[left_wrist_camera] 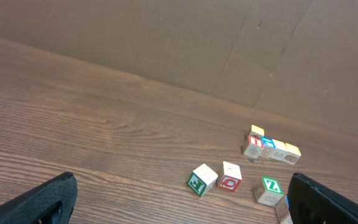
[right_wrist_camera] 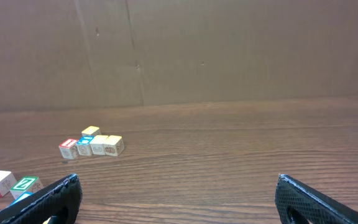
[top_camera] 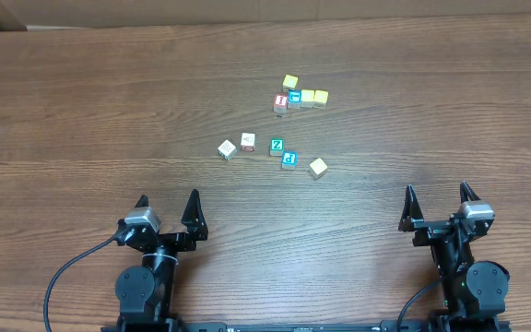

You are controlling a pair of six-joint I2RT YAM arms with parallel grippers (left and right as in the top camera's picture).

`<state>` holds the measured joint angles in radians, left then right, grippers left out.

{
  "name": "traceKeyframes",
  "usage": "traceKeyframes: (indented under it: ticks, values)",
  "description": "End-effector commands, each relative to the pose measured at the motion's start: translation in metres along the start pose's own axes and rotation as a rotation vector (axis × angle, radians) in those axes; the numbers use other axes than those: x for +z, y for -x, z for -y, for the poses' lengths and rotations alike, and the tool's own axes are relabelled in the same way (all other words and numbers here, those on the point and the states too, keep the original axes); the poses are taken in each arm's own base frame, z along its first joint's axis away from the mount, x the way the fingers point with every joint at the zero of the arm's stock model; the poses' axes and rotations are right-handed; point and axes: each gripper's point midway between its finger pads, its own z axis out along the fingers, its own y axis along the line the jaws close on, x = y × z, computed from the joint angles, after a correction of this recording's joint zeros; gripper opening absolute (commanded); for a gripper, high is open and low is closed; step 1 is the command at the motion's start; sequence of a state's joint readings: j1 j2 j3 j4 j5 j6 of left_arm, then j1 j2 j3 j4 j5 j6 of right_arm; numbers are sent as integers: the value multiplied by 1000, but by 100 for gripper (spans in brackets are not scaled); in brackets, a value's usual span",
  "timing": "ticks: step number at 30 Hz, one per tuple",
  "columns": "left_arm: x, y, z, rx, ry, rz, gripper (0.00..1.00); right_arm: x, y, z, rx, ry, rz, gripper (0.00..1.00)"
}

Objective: Flip 5 blocks

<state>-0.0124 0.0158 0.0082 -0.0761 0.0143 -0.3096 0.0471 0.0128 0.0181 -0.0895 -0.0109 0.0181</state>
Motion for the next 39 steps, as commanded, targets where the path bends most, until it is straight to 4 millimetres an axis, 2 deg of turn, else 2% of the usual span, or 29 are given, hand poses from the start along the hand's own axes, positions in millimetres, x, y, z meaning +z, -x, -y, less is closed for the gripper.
traceKeyframes:
  ticks: [1,6,10,17,20,29,31,33,39]
  values:
    - [0,2,-3,25,17,12,100,0,-1,2,-8,-11,6,100]
    - [0,2,-3,25,16,12,100,0,-1,2,-8,-11,6,100]
    - [-1,7,-14,25,80,38,100,0,-1,2,-8,-11,6,100]
    - [-2,5,14,26,-78,3,100,0,-1,-1,38,8,5,100]
    - [-9,21,31,29,-148,9,100,0,-1,-6,42,34,5,100]
    - [-42,91,54,29,-149,20,100,0,0,-8,195,47,3,100]
    - [-45,103,58,27,-140,-8,100,-2,7,-11,194,64,14,100]
    - [-44,112,61,23,-127,-51,100,-4,22,-12,192,71,45,100]
    - [-25,148,77,11,-117,-177,100,-17,85,-18,185,86,135,100]
